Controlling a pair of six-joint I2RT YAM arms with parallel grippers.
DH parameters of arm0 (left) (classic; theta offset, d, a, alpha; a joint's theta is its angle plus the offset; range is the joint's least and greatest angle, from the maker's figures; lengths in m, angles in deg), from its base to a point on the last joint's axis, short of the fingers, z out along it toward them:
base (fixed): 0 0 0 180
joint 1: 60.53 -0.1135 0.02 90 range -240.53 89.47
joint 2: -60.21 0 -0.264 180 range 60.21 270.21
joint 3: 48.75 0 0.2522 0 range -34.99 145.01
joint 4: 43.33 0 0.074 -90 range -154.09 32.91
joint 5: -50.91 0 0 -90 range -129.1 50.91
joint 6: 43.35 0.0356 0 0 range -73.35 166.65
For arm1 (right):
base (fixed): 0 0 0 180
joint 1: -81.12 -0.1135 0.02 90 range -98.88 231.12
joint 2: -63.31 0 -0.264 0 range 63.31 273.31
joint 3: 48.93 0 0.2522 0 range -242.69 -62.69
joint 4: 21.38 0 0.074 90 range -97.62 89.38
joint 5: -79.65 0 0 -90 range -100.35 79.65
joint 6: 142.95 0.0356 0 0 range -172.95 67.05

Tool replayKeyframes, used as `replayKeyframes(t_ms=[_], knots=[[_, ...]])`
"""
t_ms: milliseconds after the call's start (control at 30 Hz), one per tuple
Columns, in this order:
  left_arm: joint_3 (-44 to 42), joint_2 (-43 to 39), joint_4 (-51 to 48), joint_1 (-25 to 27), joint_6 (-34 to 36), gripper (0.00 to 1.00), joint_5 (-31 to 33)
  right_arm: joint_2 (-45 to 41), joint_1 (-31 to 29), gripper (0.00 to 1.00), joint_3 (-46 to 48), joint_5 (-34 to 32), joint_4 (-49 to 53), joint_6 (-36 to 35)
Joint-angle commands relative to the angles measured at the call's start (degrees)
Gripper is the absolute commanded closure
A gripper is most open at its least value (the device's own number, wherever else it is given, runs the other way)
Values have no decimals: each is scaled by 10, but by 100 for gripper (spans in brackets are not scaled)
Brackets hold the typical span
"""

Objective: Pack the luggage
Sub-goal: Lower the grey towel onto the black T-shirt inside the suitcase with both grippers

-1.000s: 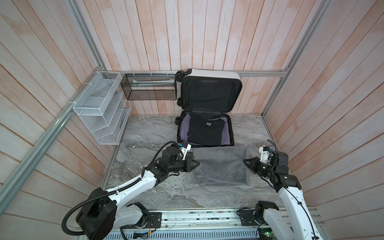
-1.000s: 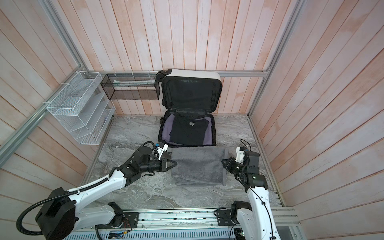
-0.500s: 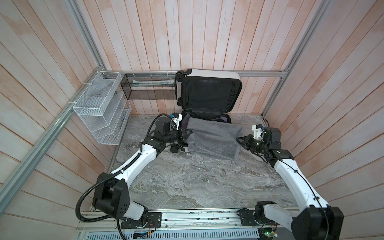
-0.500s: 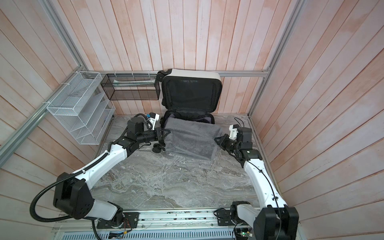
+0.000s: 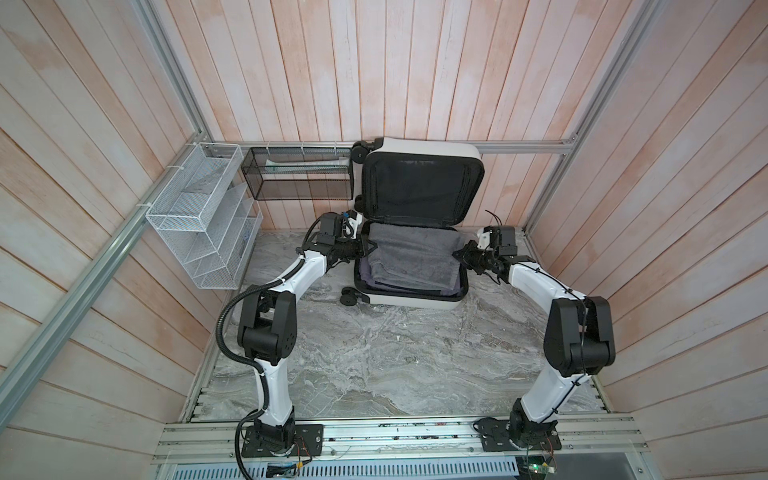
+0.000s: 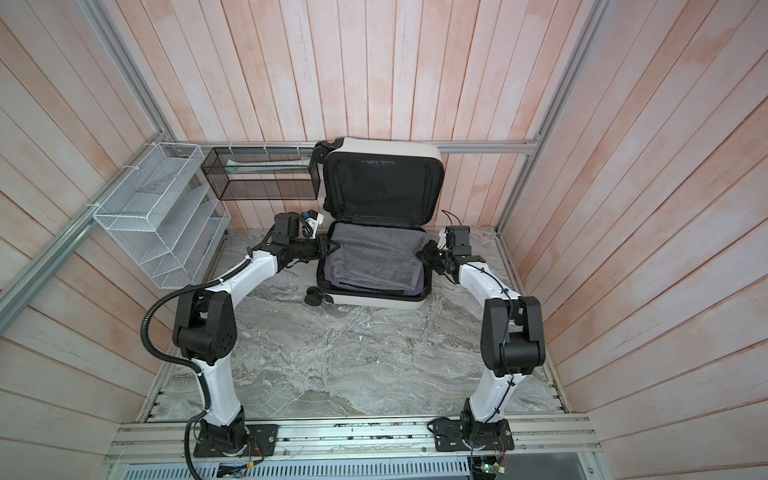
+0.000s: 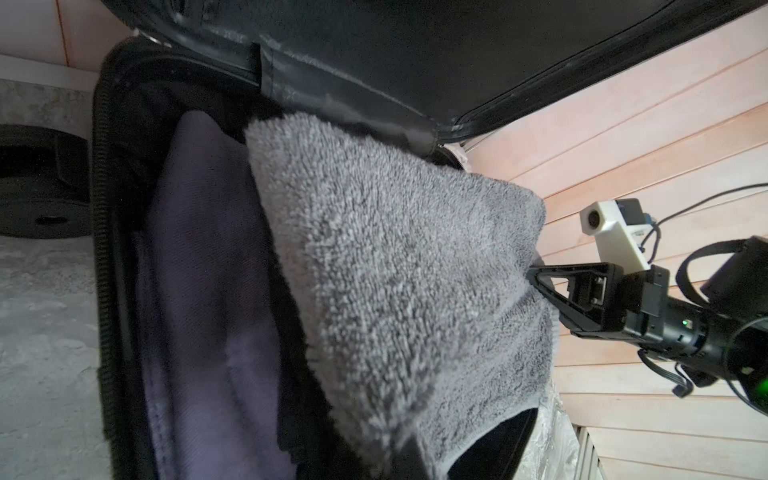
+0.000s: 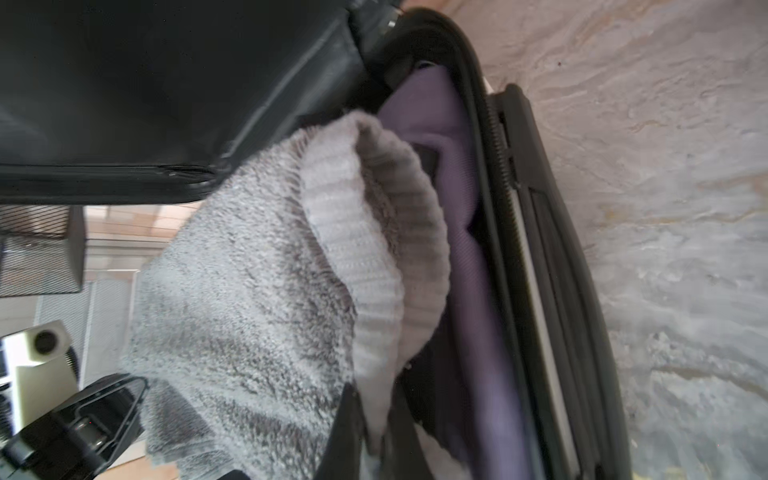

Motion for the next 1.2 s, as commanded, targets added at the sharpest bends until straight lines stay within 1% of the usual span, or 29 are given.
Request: replayKeyframes(t_ms=[0,33,67,133,167,200,233,267,333,367,467,567,633,733,833,933,1067,1167], knots=[[41,28,-17,-16,29,98,24,28,7,100,-31,-37,-14,-8],[51,38,-23,-17,33,93,26,42,7,100,-42,-38,-13,-10],[62,47,-31,-19,37,83,25,57,7,100,-54,-39,-7,-13],[82,58,-44,-22,43,59,24,80,7,100,-78,-42,3,-22],[90,61,-53,-23,46,47,24,89,8,95,-91,-43,11,-28],[95,60,-61,-24,49,38,24,93,8,87,-97,-41,17,-36],[95,53,-67,-24,54,31,26,94,8,76,-105,-41,26,-42],[92,44,-72,-25,60,25,30,89,9,67,-109,-42,34,-51],[79,20,-79,-25,69,17,43,68,11,58,-100,-48,38,-62],[71,5,-81,-27,73,15,48,52,14,56,-92,-51,39,-66],[57,-29,-79,-26,68,11,48,7,17,54,-70,-63,52,-79],[80,-27,-74,-22,50,10,23,-28,16,55,-50,-66,48,-78],[119,-5,-78,-11,41,9,10,-31,12,56,-49,-57,39,-69],[185,43,-98,13,35,9,3,-12,0,62,-63,-30,23,-52],[210,79,-95,32,30,9,3,8,-16,67,-60,-10,-1,-33],[190,99,-77,39,17,9,-8,21,-23,72,-34,9,-23,-19],[90,82,-26,40,10,9,-4,12,-25,73,62,14,-82,11],[42,75,-15,38,17,9,5,12,-24,73,110,16,-114,23]])
